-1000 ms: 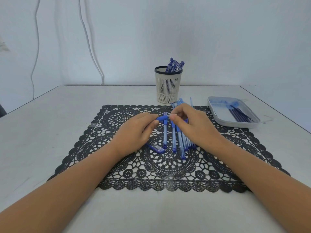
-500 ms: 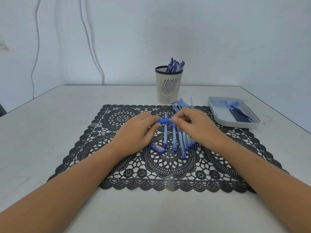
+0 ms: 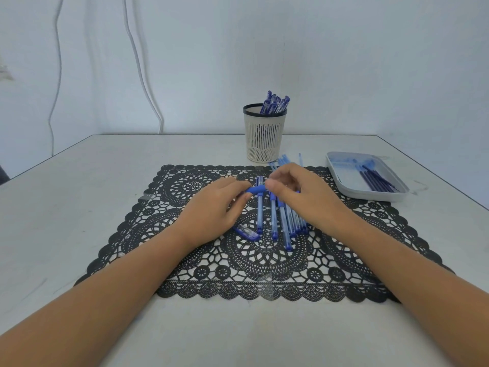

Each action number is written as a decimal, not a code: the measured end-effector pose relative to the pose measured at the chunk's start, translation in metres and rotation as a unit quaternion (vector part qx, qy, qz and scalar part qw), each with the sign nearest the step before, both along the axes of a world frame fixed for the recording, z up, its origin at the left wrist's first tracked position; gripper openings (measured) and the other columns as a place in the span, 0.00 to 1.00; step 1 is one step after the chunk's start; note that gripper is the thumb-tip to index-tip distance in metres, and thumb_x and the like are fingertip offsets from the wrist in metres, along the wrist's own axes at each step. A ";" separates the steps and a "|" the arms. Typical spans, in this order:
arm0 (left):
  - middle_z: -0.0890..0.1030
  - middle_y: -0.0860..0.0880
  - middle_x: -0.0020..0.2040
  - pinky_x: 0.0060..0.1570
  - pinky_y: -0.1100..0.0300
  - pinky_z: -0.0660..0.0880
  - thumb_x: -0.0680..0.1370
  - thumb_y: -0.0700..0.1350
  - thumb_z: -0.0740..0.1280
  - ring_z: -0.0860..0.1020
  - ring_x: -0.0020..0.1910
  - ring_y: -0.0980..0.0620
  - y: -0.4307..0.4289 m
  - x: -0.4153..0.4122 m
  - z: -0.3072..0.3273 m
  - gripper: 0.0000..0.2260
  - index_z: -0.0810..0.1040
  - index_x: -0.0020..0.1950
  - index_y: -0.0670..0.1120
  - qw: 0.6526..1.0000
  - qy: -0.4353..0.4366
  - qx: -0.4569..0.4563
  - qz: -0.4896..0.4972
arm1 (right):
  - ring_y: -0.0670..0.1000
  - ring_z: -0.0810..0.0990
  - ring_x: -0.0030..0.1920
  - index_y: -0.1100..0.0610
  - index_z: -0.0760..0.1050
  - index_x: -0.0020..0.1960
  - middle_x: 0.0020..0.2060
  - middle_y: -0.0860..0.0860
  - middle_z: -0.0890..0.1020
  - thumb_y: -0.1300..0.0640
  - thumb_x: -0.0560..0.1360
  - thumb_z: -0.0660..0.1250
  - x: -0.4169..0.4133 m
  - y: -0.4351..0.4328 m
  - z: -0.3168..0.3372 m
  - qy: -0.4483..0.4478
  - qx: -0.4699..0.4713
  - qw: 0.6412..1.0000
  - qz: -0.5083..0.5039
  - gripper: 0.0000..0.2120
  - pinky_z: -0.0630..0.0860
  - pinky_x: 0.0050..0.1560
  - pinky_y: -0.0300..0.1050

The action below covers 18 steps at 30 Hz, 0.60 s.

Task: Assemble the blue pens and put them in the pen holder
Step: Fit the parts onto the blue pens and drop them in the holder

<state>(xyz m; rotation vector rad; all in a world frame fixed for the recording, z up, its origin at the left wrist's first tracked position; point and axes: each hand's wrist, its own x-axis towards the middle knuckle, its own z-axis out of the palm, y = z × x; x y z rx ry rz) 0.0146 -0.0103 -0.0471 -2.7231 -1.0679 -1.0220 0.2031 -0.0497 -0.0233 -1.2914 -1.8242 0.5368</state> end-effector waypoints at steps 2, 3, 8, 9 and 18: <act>0.78 0.51 0.43 0.42 0.67 0.67 0.78 0.52 0.54 0.73 0.41 0.56 0.000 0.000 0.000 0.19 0.77 0.57 0.42 1.000 0.008 0.003 0.000 | 0.39 0.77 0.34 0.50 0.75 0.46 0.36 0.45 0.80 0.51 0.77 0.62 -0.001 0.001 0.001 0.000 0.002 1.000 -0.006 0.05 0.70 0.36 0.25; 0.78 0.52 0.43 0.42 0.67 0.67 0.78 0.52 0.54 0.72 0.41 0.57 0.000 0.000 0.000 0.19 0.77 0.57 0.42 1.000 0.010 0.003 0.000 | 0.39 0.77 0.35 0.50 0.75 0.45 0.36 0.45 0.80 0.54 0.77 0.62 0.000 0.001 0.001 -0.001 0.002 1.000 -0.003 0.04 0.72 0.37 0.26; 0.79 0.50 0.45 0.43 0.69 0.66 0.78 0.52 0.54 0.74 0.42 0.56 0.000 0.000 0.001 0.19 0.77 0.57 0.42 1.000 0.000 -0.003 0.001 | 0.41 0.78 0.41 0.48 0.73 0.53 0.44 0.44 0.79 0.51 0.75 0.66 0.000 0.001 0.000 0.028 -0.020 0.999 0.000 0.08 0.72 0.40 0.27; 0.79 0.50 0.45 0.43 0.68 0.66 0.78 0.52 0.54 0.74 0.42 0.55 -0.001 0.000 0.001 0.20 0.77 0.57 0.42 1.000 0.004 -0.002 0.001 | 0.41 0.78 0.40 0.49 0.74 0.52 0.43 0.45 0.79 0.48 0.75 0.64 -0.001 0.002 0.000 0.029 -0.022 0.999 -0.012 0.08 0.72 0.39 0.29; 0.77 0.53 0.42 0.41 0.69 0.68 0.77 0.49 0.58 0.75 0.40 0.54 0.000 -0.002 0.003 0.16 0.77 0.58 0.43 0.998 -0.046 -0.042 0.018 | 0.40 0.76 0.37 0.50 0.75 0.46 0.38 0.43 0.78 0.61 0.75 0.66 0.003 0.004 0.002 0.068 0.018 0.997 -0.038 0.05 0.72 0.41 0.28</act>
